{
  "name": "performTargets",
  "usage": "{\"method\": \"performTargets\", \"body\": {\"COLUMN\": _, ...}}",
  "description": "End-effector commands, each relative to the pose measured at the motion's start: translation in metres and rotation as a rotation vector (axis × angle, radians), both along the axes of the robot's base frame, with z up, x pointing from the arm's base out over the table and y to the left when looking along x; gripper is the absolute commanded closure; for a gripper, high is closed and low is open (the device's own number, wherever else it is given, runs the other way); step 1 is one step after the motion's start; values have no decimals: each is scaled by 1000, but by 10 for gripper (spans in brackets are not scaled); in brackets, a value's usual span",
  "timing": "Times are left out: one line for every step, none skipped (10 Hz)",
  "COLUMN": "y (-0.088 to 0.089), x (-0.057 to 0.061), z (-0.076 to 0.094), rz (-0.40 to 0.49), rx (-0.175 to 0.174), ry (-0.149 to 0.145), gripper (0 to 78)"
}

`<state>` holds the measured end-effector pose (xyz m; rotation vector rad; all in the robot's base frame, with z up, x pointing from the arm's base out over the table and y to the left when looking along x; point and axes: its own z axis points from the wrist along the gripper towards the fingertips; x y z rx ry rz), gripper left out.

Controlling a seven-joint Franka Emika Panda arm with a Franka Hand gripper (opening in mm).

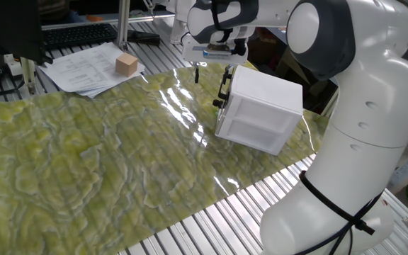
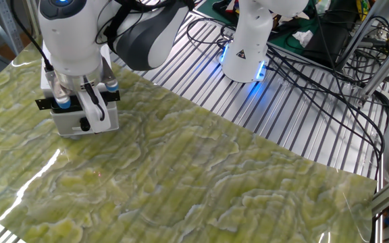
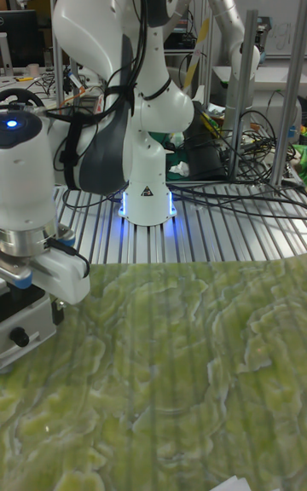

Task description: Take something out of a drawer

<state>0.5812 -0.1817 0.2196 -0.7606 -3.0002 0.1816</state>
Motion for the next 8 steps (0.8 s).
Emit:
{"method": "performTargets", "body": {"y": 0, "x": -1, "z": -3, "rz": 3, "rx": -6, "ry": -3, "gripper": 1}}
{"method": "performTargets", "body": {"y": 1, "x": -2, "z": -4, "rz": 4, "rx": -9, "ry": -3, "gripper": 1}}
{"method": "performTargets", "body": {"y": 1, "x": -2, "z": -4, "rz": 4, "rx": -11, "ry": -2, "gripper": 1}}
{"method": "performTargets", "body": {"y": 1, "x": -2, "z": -4, "rz": 4, "rx": -12, "ry": -2, "gripper": 1}}
{"method": "performTargets", "body": {"y": 1, "x": -2, "z": -4, "rz": 5, "rx": -12, "ry": -2, "gripper": 1}}
{"method": "performTargets", "body": {"y": 1, "x": -2, "z": -4, "rz": 4, "rx": -11, "ry": -2, "gripper": 1}}
{"method": "performTargets", "body": {"y": 1, "x": -2, "z": -4, "rz": 0, "rx": -10, "ry": -3, "gripper": 1}}
{"method": "performTargets", "body": {"y": 1, "x": -2, "z": -4, "rz": 3, "rx": -1, "ry": -3, "gripper": 1}}
